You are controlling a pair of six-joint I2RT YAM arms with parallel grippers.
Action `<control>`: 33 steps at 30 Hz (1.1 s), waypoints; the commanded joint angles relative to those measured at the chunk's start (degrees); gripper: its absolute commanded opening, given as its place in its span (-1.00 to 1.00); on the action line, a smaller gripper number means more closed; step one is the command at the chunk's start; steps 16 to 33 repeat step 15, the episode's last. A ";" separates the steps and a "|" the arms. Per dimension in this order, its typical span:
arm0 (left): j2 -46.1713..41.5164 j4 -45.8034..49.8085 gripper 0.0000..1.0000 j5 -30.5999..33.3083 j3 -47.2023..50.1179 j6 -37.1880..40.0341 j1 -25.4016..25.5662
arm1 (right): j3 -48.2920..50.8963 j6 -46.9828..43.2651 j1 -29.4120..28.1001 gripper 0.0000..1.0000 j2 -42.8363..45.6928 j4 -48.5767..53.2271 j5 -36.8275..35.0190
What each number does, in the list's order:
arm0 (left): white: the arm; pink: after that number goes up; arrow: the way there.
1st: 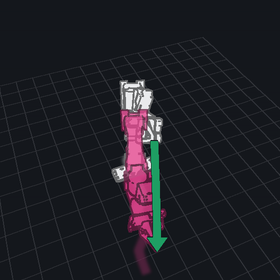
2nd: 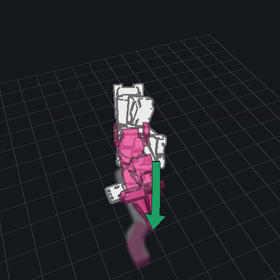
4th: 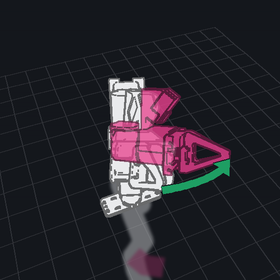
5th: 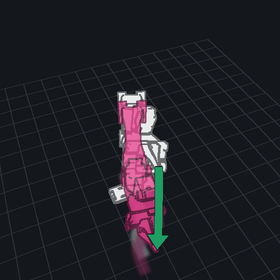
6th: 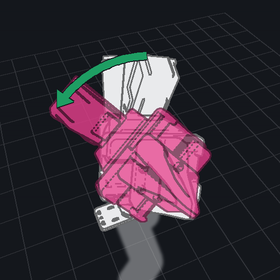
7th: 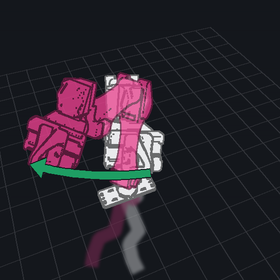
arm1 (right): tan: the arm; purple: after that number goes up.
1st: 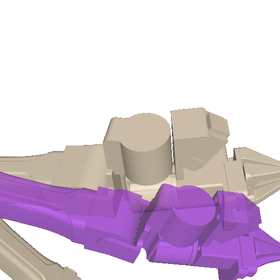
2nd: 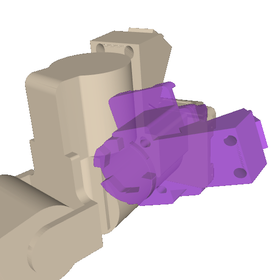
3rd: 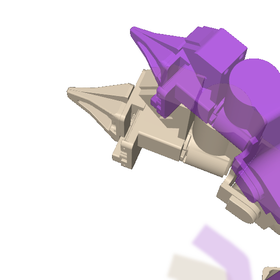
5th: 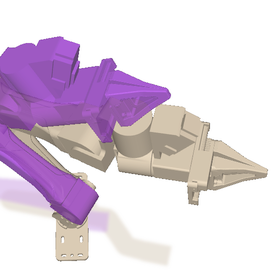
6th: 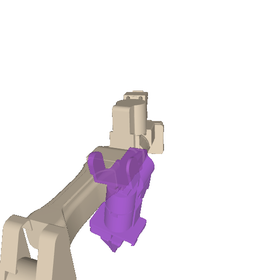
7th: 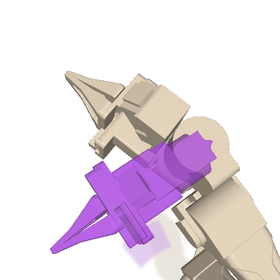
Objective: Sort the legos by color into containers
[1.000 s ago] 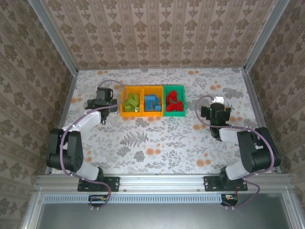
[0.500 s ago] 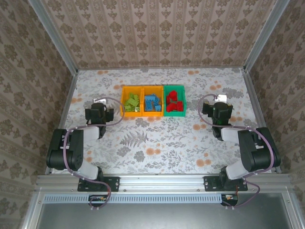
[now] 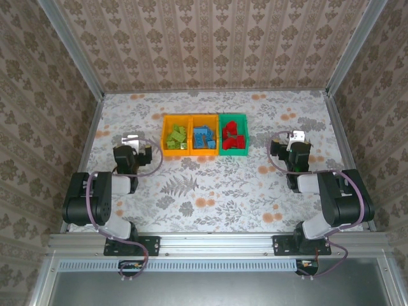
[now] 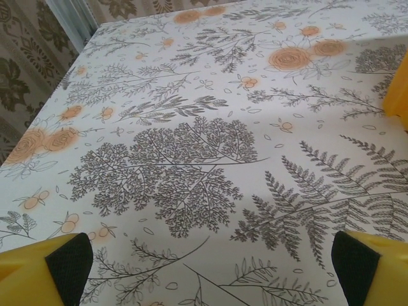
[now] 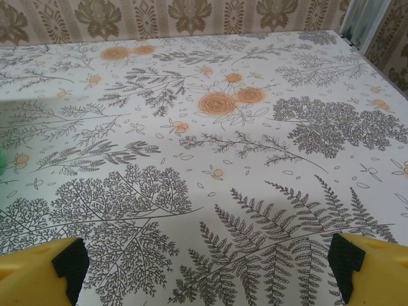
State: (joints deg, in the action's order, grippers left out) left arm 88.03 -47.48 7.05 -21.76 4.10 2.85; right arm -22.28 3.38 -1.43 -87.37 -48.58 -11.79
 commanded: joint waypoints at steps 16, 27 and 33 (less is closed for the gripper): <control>-0.09 -1.65 1.00 -2.71 -1.31 -1.58 -1.07 | -0.22 -0.17 -0.68 0.99 -0.10 -1.78 0.50; -0.09 -1.65 1.00 -2.71 -1.31 -1.58 -1.07 | -0.22 -0.17 -0.68 0.99 -0.10 -1.78 0.50; -0.09 -1.65 1.00 -2.71 -1.31 -1.58 -1.07 | -0.22 -0.17 -0.68 0.99 -0.10 -1.78 0.50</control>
